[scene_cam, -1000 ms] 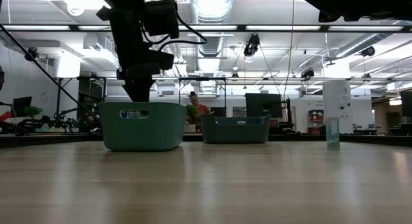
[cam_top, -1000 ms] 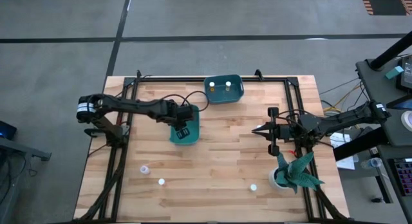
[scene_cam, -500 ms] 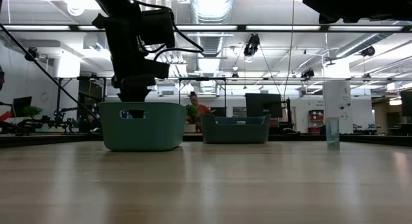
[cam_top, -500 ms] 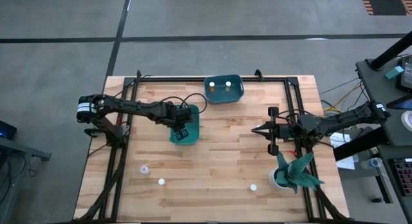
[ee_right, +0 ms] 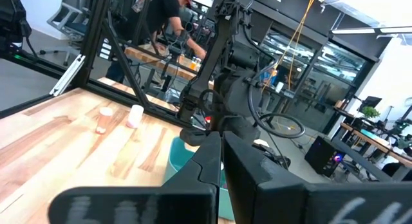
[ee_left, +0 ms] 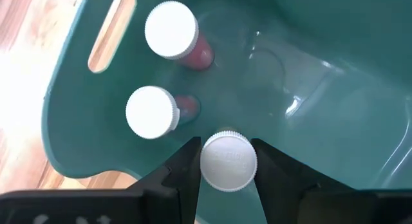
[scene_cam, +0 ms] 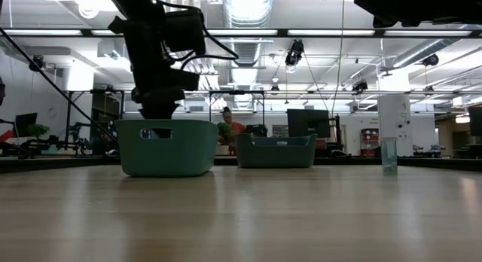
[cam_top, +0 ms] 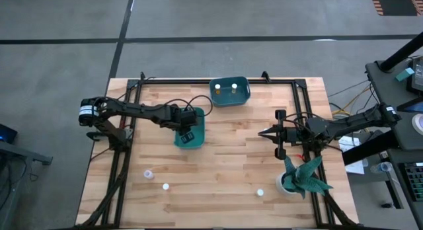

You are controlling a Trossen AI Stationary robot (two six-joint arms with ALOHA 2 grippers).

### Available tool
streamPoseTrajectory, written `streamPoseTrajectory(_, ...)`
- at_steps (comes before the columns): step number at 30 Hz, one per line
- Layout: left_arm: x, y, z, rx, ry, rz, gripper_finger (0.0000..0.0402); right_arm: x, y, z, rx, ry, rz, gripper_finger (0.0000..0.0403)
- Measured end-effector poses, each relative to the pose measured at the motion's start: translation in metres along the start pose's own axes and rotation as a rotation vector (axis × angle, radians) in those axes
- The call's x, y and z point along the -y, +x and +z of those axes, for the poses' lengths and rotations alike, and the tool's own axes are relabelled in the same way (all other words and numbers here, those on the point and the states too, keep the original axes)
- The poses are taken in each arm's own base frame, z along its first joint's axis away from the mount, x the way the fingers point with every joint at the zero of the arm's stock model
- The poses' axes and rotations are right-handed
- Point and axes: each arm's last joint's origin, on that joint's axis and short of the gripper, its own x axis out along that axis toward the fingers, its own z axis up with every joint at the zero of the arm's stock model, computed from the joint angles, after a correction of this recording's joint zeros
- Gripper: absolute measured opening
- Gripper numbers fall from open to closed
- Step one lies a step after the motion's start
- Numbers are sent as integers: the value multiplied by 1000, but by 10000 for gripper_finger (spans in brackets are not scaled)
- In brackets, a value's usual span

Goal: Pick and place medicine bottles into bin by pill shape (circle, oval)
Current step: Put the yellow capsule pill bottle into the green bin

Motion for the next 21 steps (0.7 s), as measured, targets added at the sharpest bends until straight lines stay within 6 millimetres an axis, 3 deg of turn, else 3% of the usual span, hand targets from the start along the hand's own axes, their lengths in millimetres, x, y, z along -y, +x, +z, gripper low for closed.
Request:
streamPoseTrajectory(10,0,0,1,8,-17,0,150,0,0,0,0,0,0,9)
streamPoseTrajectory(21,-2,-9,3,-20,1,10,153,0,0,0,0,2,0,9)
